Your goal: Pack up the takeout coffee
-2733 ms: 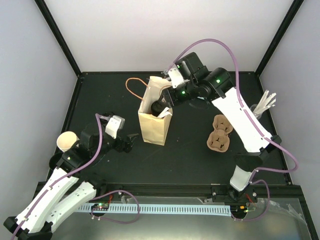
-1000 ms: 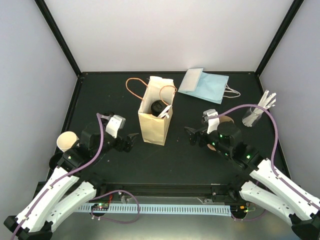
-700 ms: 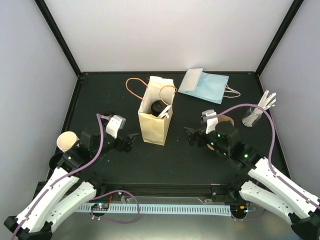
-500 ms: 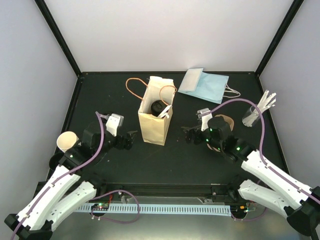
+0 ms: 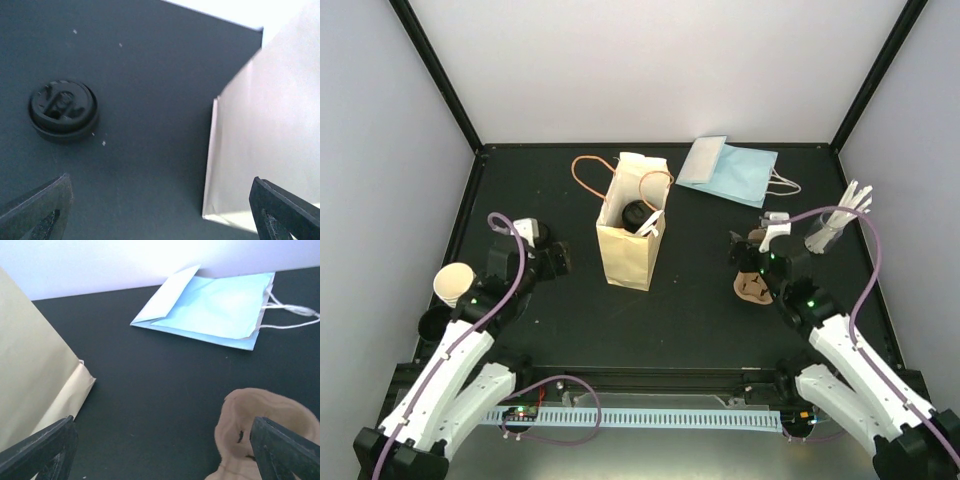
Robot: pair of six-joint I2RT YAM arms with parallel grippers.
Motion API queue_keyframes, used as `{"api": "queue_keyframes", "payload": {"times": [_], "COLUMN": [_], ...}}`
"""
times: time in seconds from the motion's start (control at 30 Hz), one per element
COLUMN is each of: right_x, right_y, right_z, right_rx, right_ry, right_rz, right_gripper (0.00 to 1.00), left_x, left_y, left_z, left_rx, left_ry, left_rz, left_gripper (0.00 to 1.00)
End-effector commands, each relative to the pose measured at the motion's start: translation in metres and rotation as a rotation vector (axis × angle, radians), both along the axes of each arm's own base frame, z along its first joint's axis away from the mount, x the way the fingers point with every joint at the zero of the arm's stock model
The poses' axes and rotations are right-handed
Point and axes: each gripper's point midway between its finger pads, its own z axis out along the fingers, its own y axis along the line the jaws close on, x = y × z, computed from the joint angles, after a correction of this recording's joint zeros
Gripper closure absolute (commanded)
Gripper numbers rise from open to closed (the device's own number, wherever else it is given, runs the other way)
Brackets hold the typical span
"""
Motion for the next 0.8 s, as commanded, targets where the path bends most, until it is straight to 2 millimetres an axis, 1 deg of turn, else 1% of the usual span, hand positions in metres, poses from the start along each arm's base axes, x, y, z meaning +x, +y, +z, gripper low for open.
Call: {"api": "queue_keyframes", "payload": {"times": [0.0, 0.07, 0.13, 0.2, 0.23, 0.3, 0.4, 0.47, 0.5, 0.6, 0.73, 0.77], "right_x": [0.002, -0.002, -0.004, -0.004, -0.003, 0.001, 0.009, 0.014, 0.017, 0.025, 0.039, 0.042], "right_y": [-0.012, -0.007, -0.007, -0.007, -0.009, -0.009, -0.007, -0.009, -0.011, -0.02, -0.041, -0.045], "right_z": [0.023, 0.028, 0.028, 0.029, 0.029, 0.03, 0.026, 0.027, 0.028, 0.028, 0.009, 0.007], "right_rx": [-0.036, -0.04, -0.054, -0.086, -0.101, -0.114, -0.143, -0.196, -0.216, -0.243, -0.259, -0.251], "right_ry": [-0.199, -0.253, -0.287, -0.323, -0.331, -0.347, -0.354, -0.381, -0.398, -0.439, -0.415, -0.413], "right_rz": [-0.021, 0.023, 0.038, 0.044, 0.036, 0.033, 0.027, 0.021, 0.013, -0.007, -0.072, -0.087], "right_gripper": [0.04, 0.03, 0.02, 0.0, 0.0, 0.0, 0.0, 0.0, 0.0, 0.01, 0.03, 0.03], "left_x": [0.02, 0.025, 0.03, 0.031, 0.033, 0.035, 0.039, 0.043, 0.046, 0.055, 0.061, 0.062], "left_y": [0.022, 0.028, 0.029, 0.031, 0.032, 0.034, 0.03, 0.041, 0.049, 0.062, 0.084, 0.087], "left_z": [0.028, 0.027, 0.029, 0.033, 0.038, 0.042, 0.049, 0.048, 0.045, 0.039, 0.02, 0.015], "left_rx": [-0.028, -0.032, -0.014, 0.043, 0.059, 0.103, 0.162, 0.197, 0.236, 0.336, 0.385, 0.399], "left_ry": [-0.13, -0.153, -0.197, -0.236, -0.279, -0.356, -0.497, -0.519, -0.505, -0.477, -0.424, -0.424], "left_rz": [0.118, 0.158, 0.157, 0.138, 0.136, 0.128, 0.084, 0.148, 0.185, 0.226, 0.343, 0.355], "left_gripper": [0.01, 0.01, 0.01, 0.01, 0.01, 0.01, 0.01, 0.01, 0.01, 0.01, 0.01, 0.01]}}
